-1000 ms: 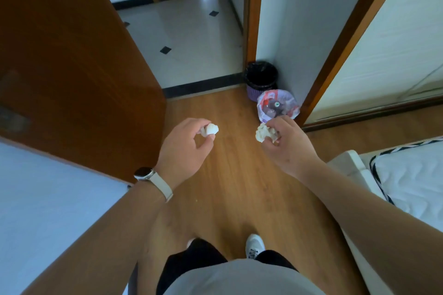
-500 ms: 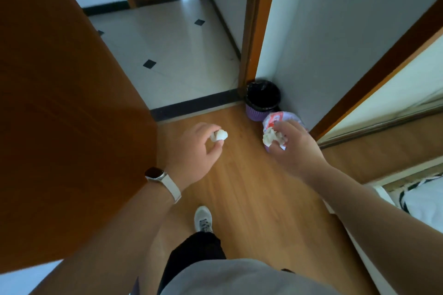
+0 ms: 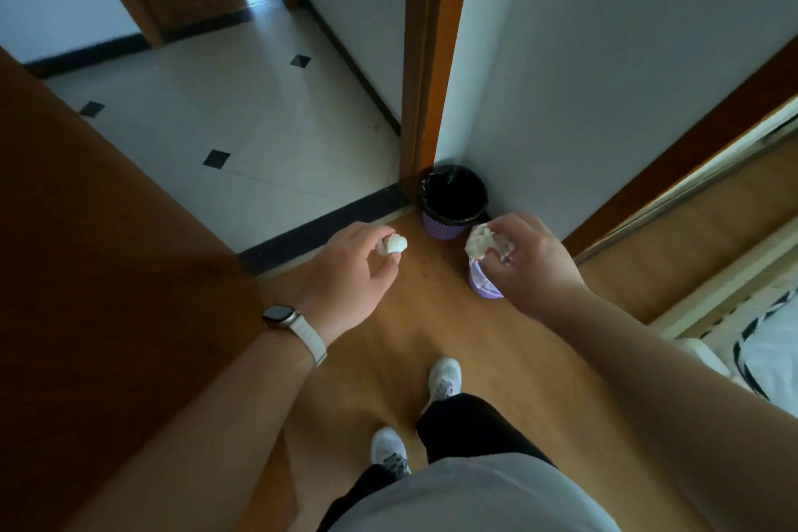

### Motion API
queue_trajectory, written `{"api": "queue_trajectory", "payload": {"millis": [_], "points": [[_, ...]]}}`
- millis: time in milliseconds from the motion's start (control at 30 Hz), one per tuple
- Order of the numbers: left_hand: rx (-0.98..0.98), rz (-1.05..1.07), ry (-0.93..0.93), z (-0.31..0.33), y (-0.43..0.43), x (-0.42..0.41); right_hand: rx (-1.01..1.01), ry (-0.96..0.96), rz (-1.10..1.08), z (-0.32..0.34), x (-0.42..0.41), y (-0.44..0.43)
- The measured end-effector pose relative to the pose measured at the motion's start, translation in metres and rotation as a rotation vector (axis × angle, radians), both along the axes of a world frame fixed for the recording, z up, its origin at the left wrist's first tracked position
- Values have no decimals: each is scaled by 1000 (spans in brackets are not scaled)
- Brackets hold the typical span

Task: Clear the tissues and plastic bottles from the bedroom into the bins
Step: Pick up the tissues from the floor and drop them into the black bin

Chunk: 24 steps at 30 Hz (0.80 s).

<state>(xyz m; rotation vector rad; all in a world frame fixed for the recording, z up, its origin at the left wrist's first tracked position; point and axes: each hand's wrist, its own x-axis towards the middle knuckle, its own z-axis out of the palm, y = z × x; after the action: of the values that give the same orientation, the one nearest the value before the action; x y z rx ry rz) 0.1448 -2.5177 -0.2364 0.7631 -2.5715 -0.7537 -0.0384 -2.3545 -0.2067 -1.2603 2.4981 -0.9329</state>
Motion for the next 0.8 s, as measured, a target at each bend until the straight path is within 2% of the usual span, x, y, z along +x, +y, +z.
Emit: {"api": "queue_trajectory", "payload": {"millis": [300,533,800], "points": [[-4,-34,-58,-20,-82,-87,101,-74,-92,-39,-74,-81],[6,-68,-154,-19,-152,-194,16,-159,-112,-60,-176,-164],[29,-174,-193,-27,-204,-307,68,-189,-224,-76,-268,-192]]}}
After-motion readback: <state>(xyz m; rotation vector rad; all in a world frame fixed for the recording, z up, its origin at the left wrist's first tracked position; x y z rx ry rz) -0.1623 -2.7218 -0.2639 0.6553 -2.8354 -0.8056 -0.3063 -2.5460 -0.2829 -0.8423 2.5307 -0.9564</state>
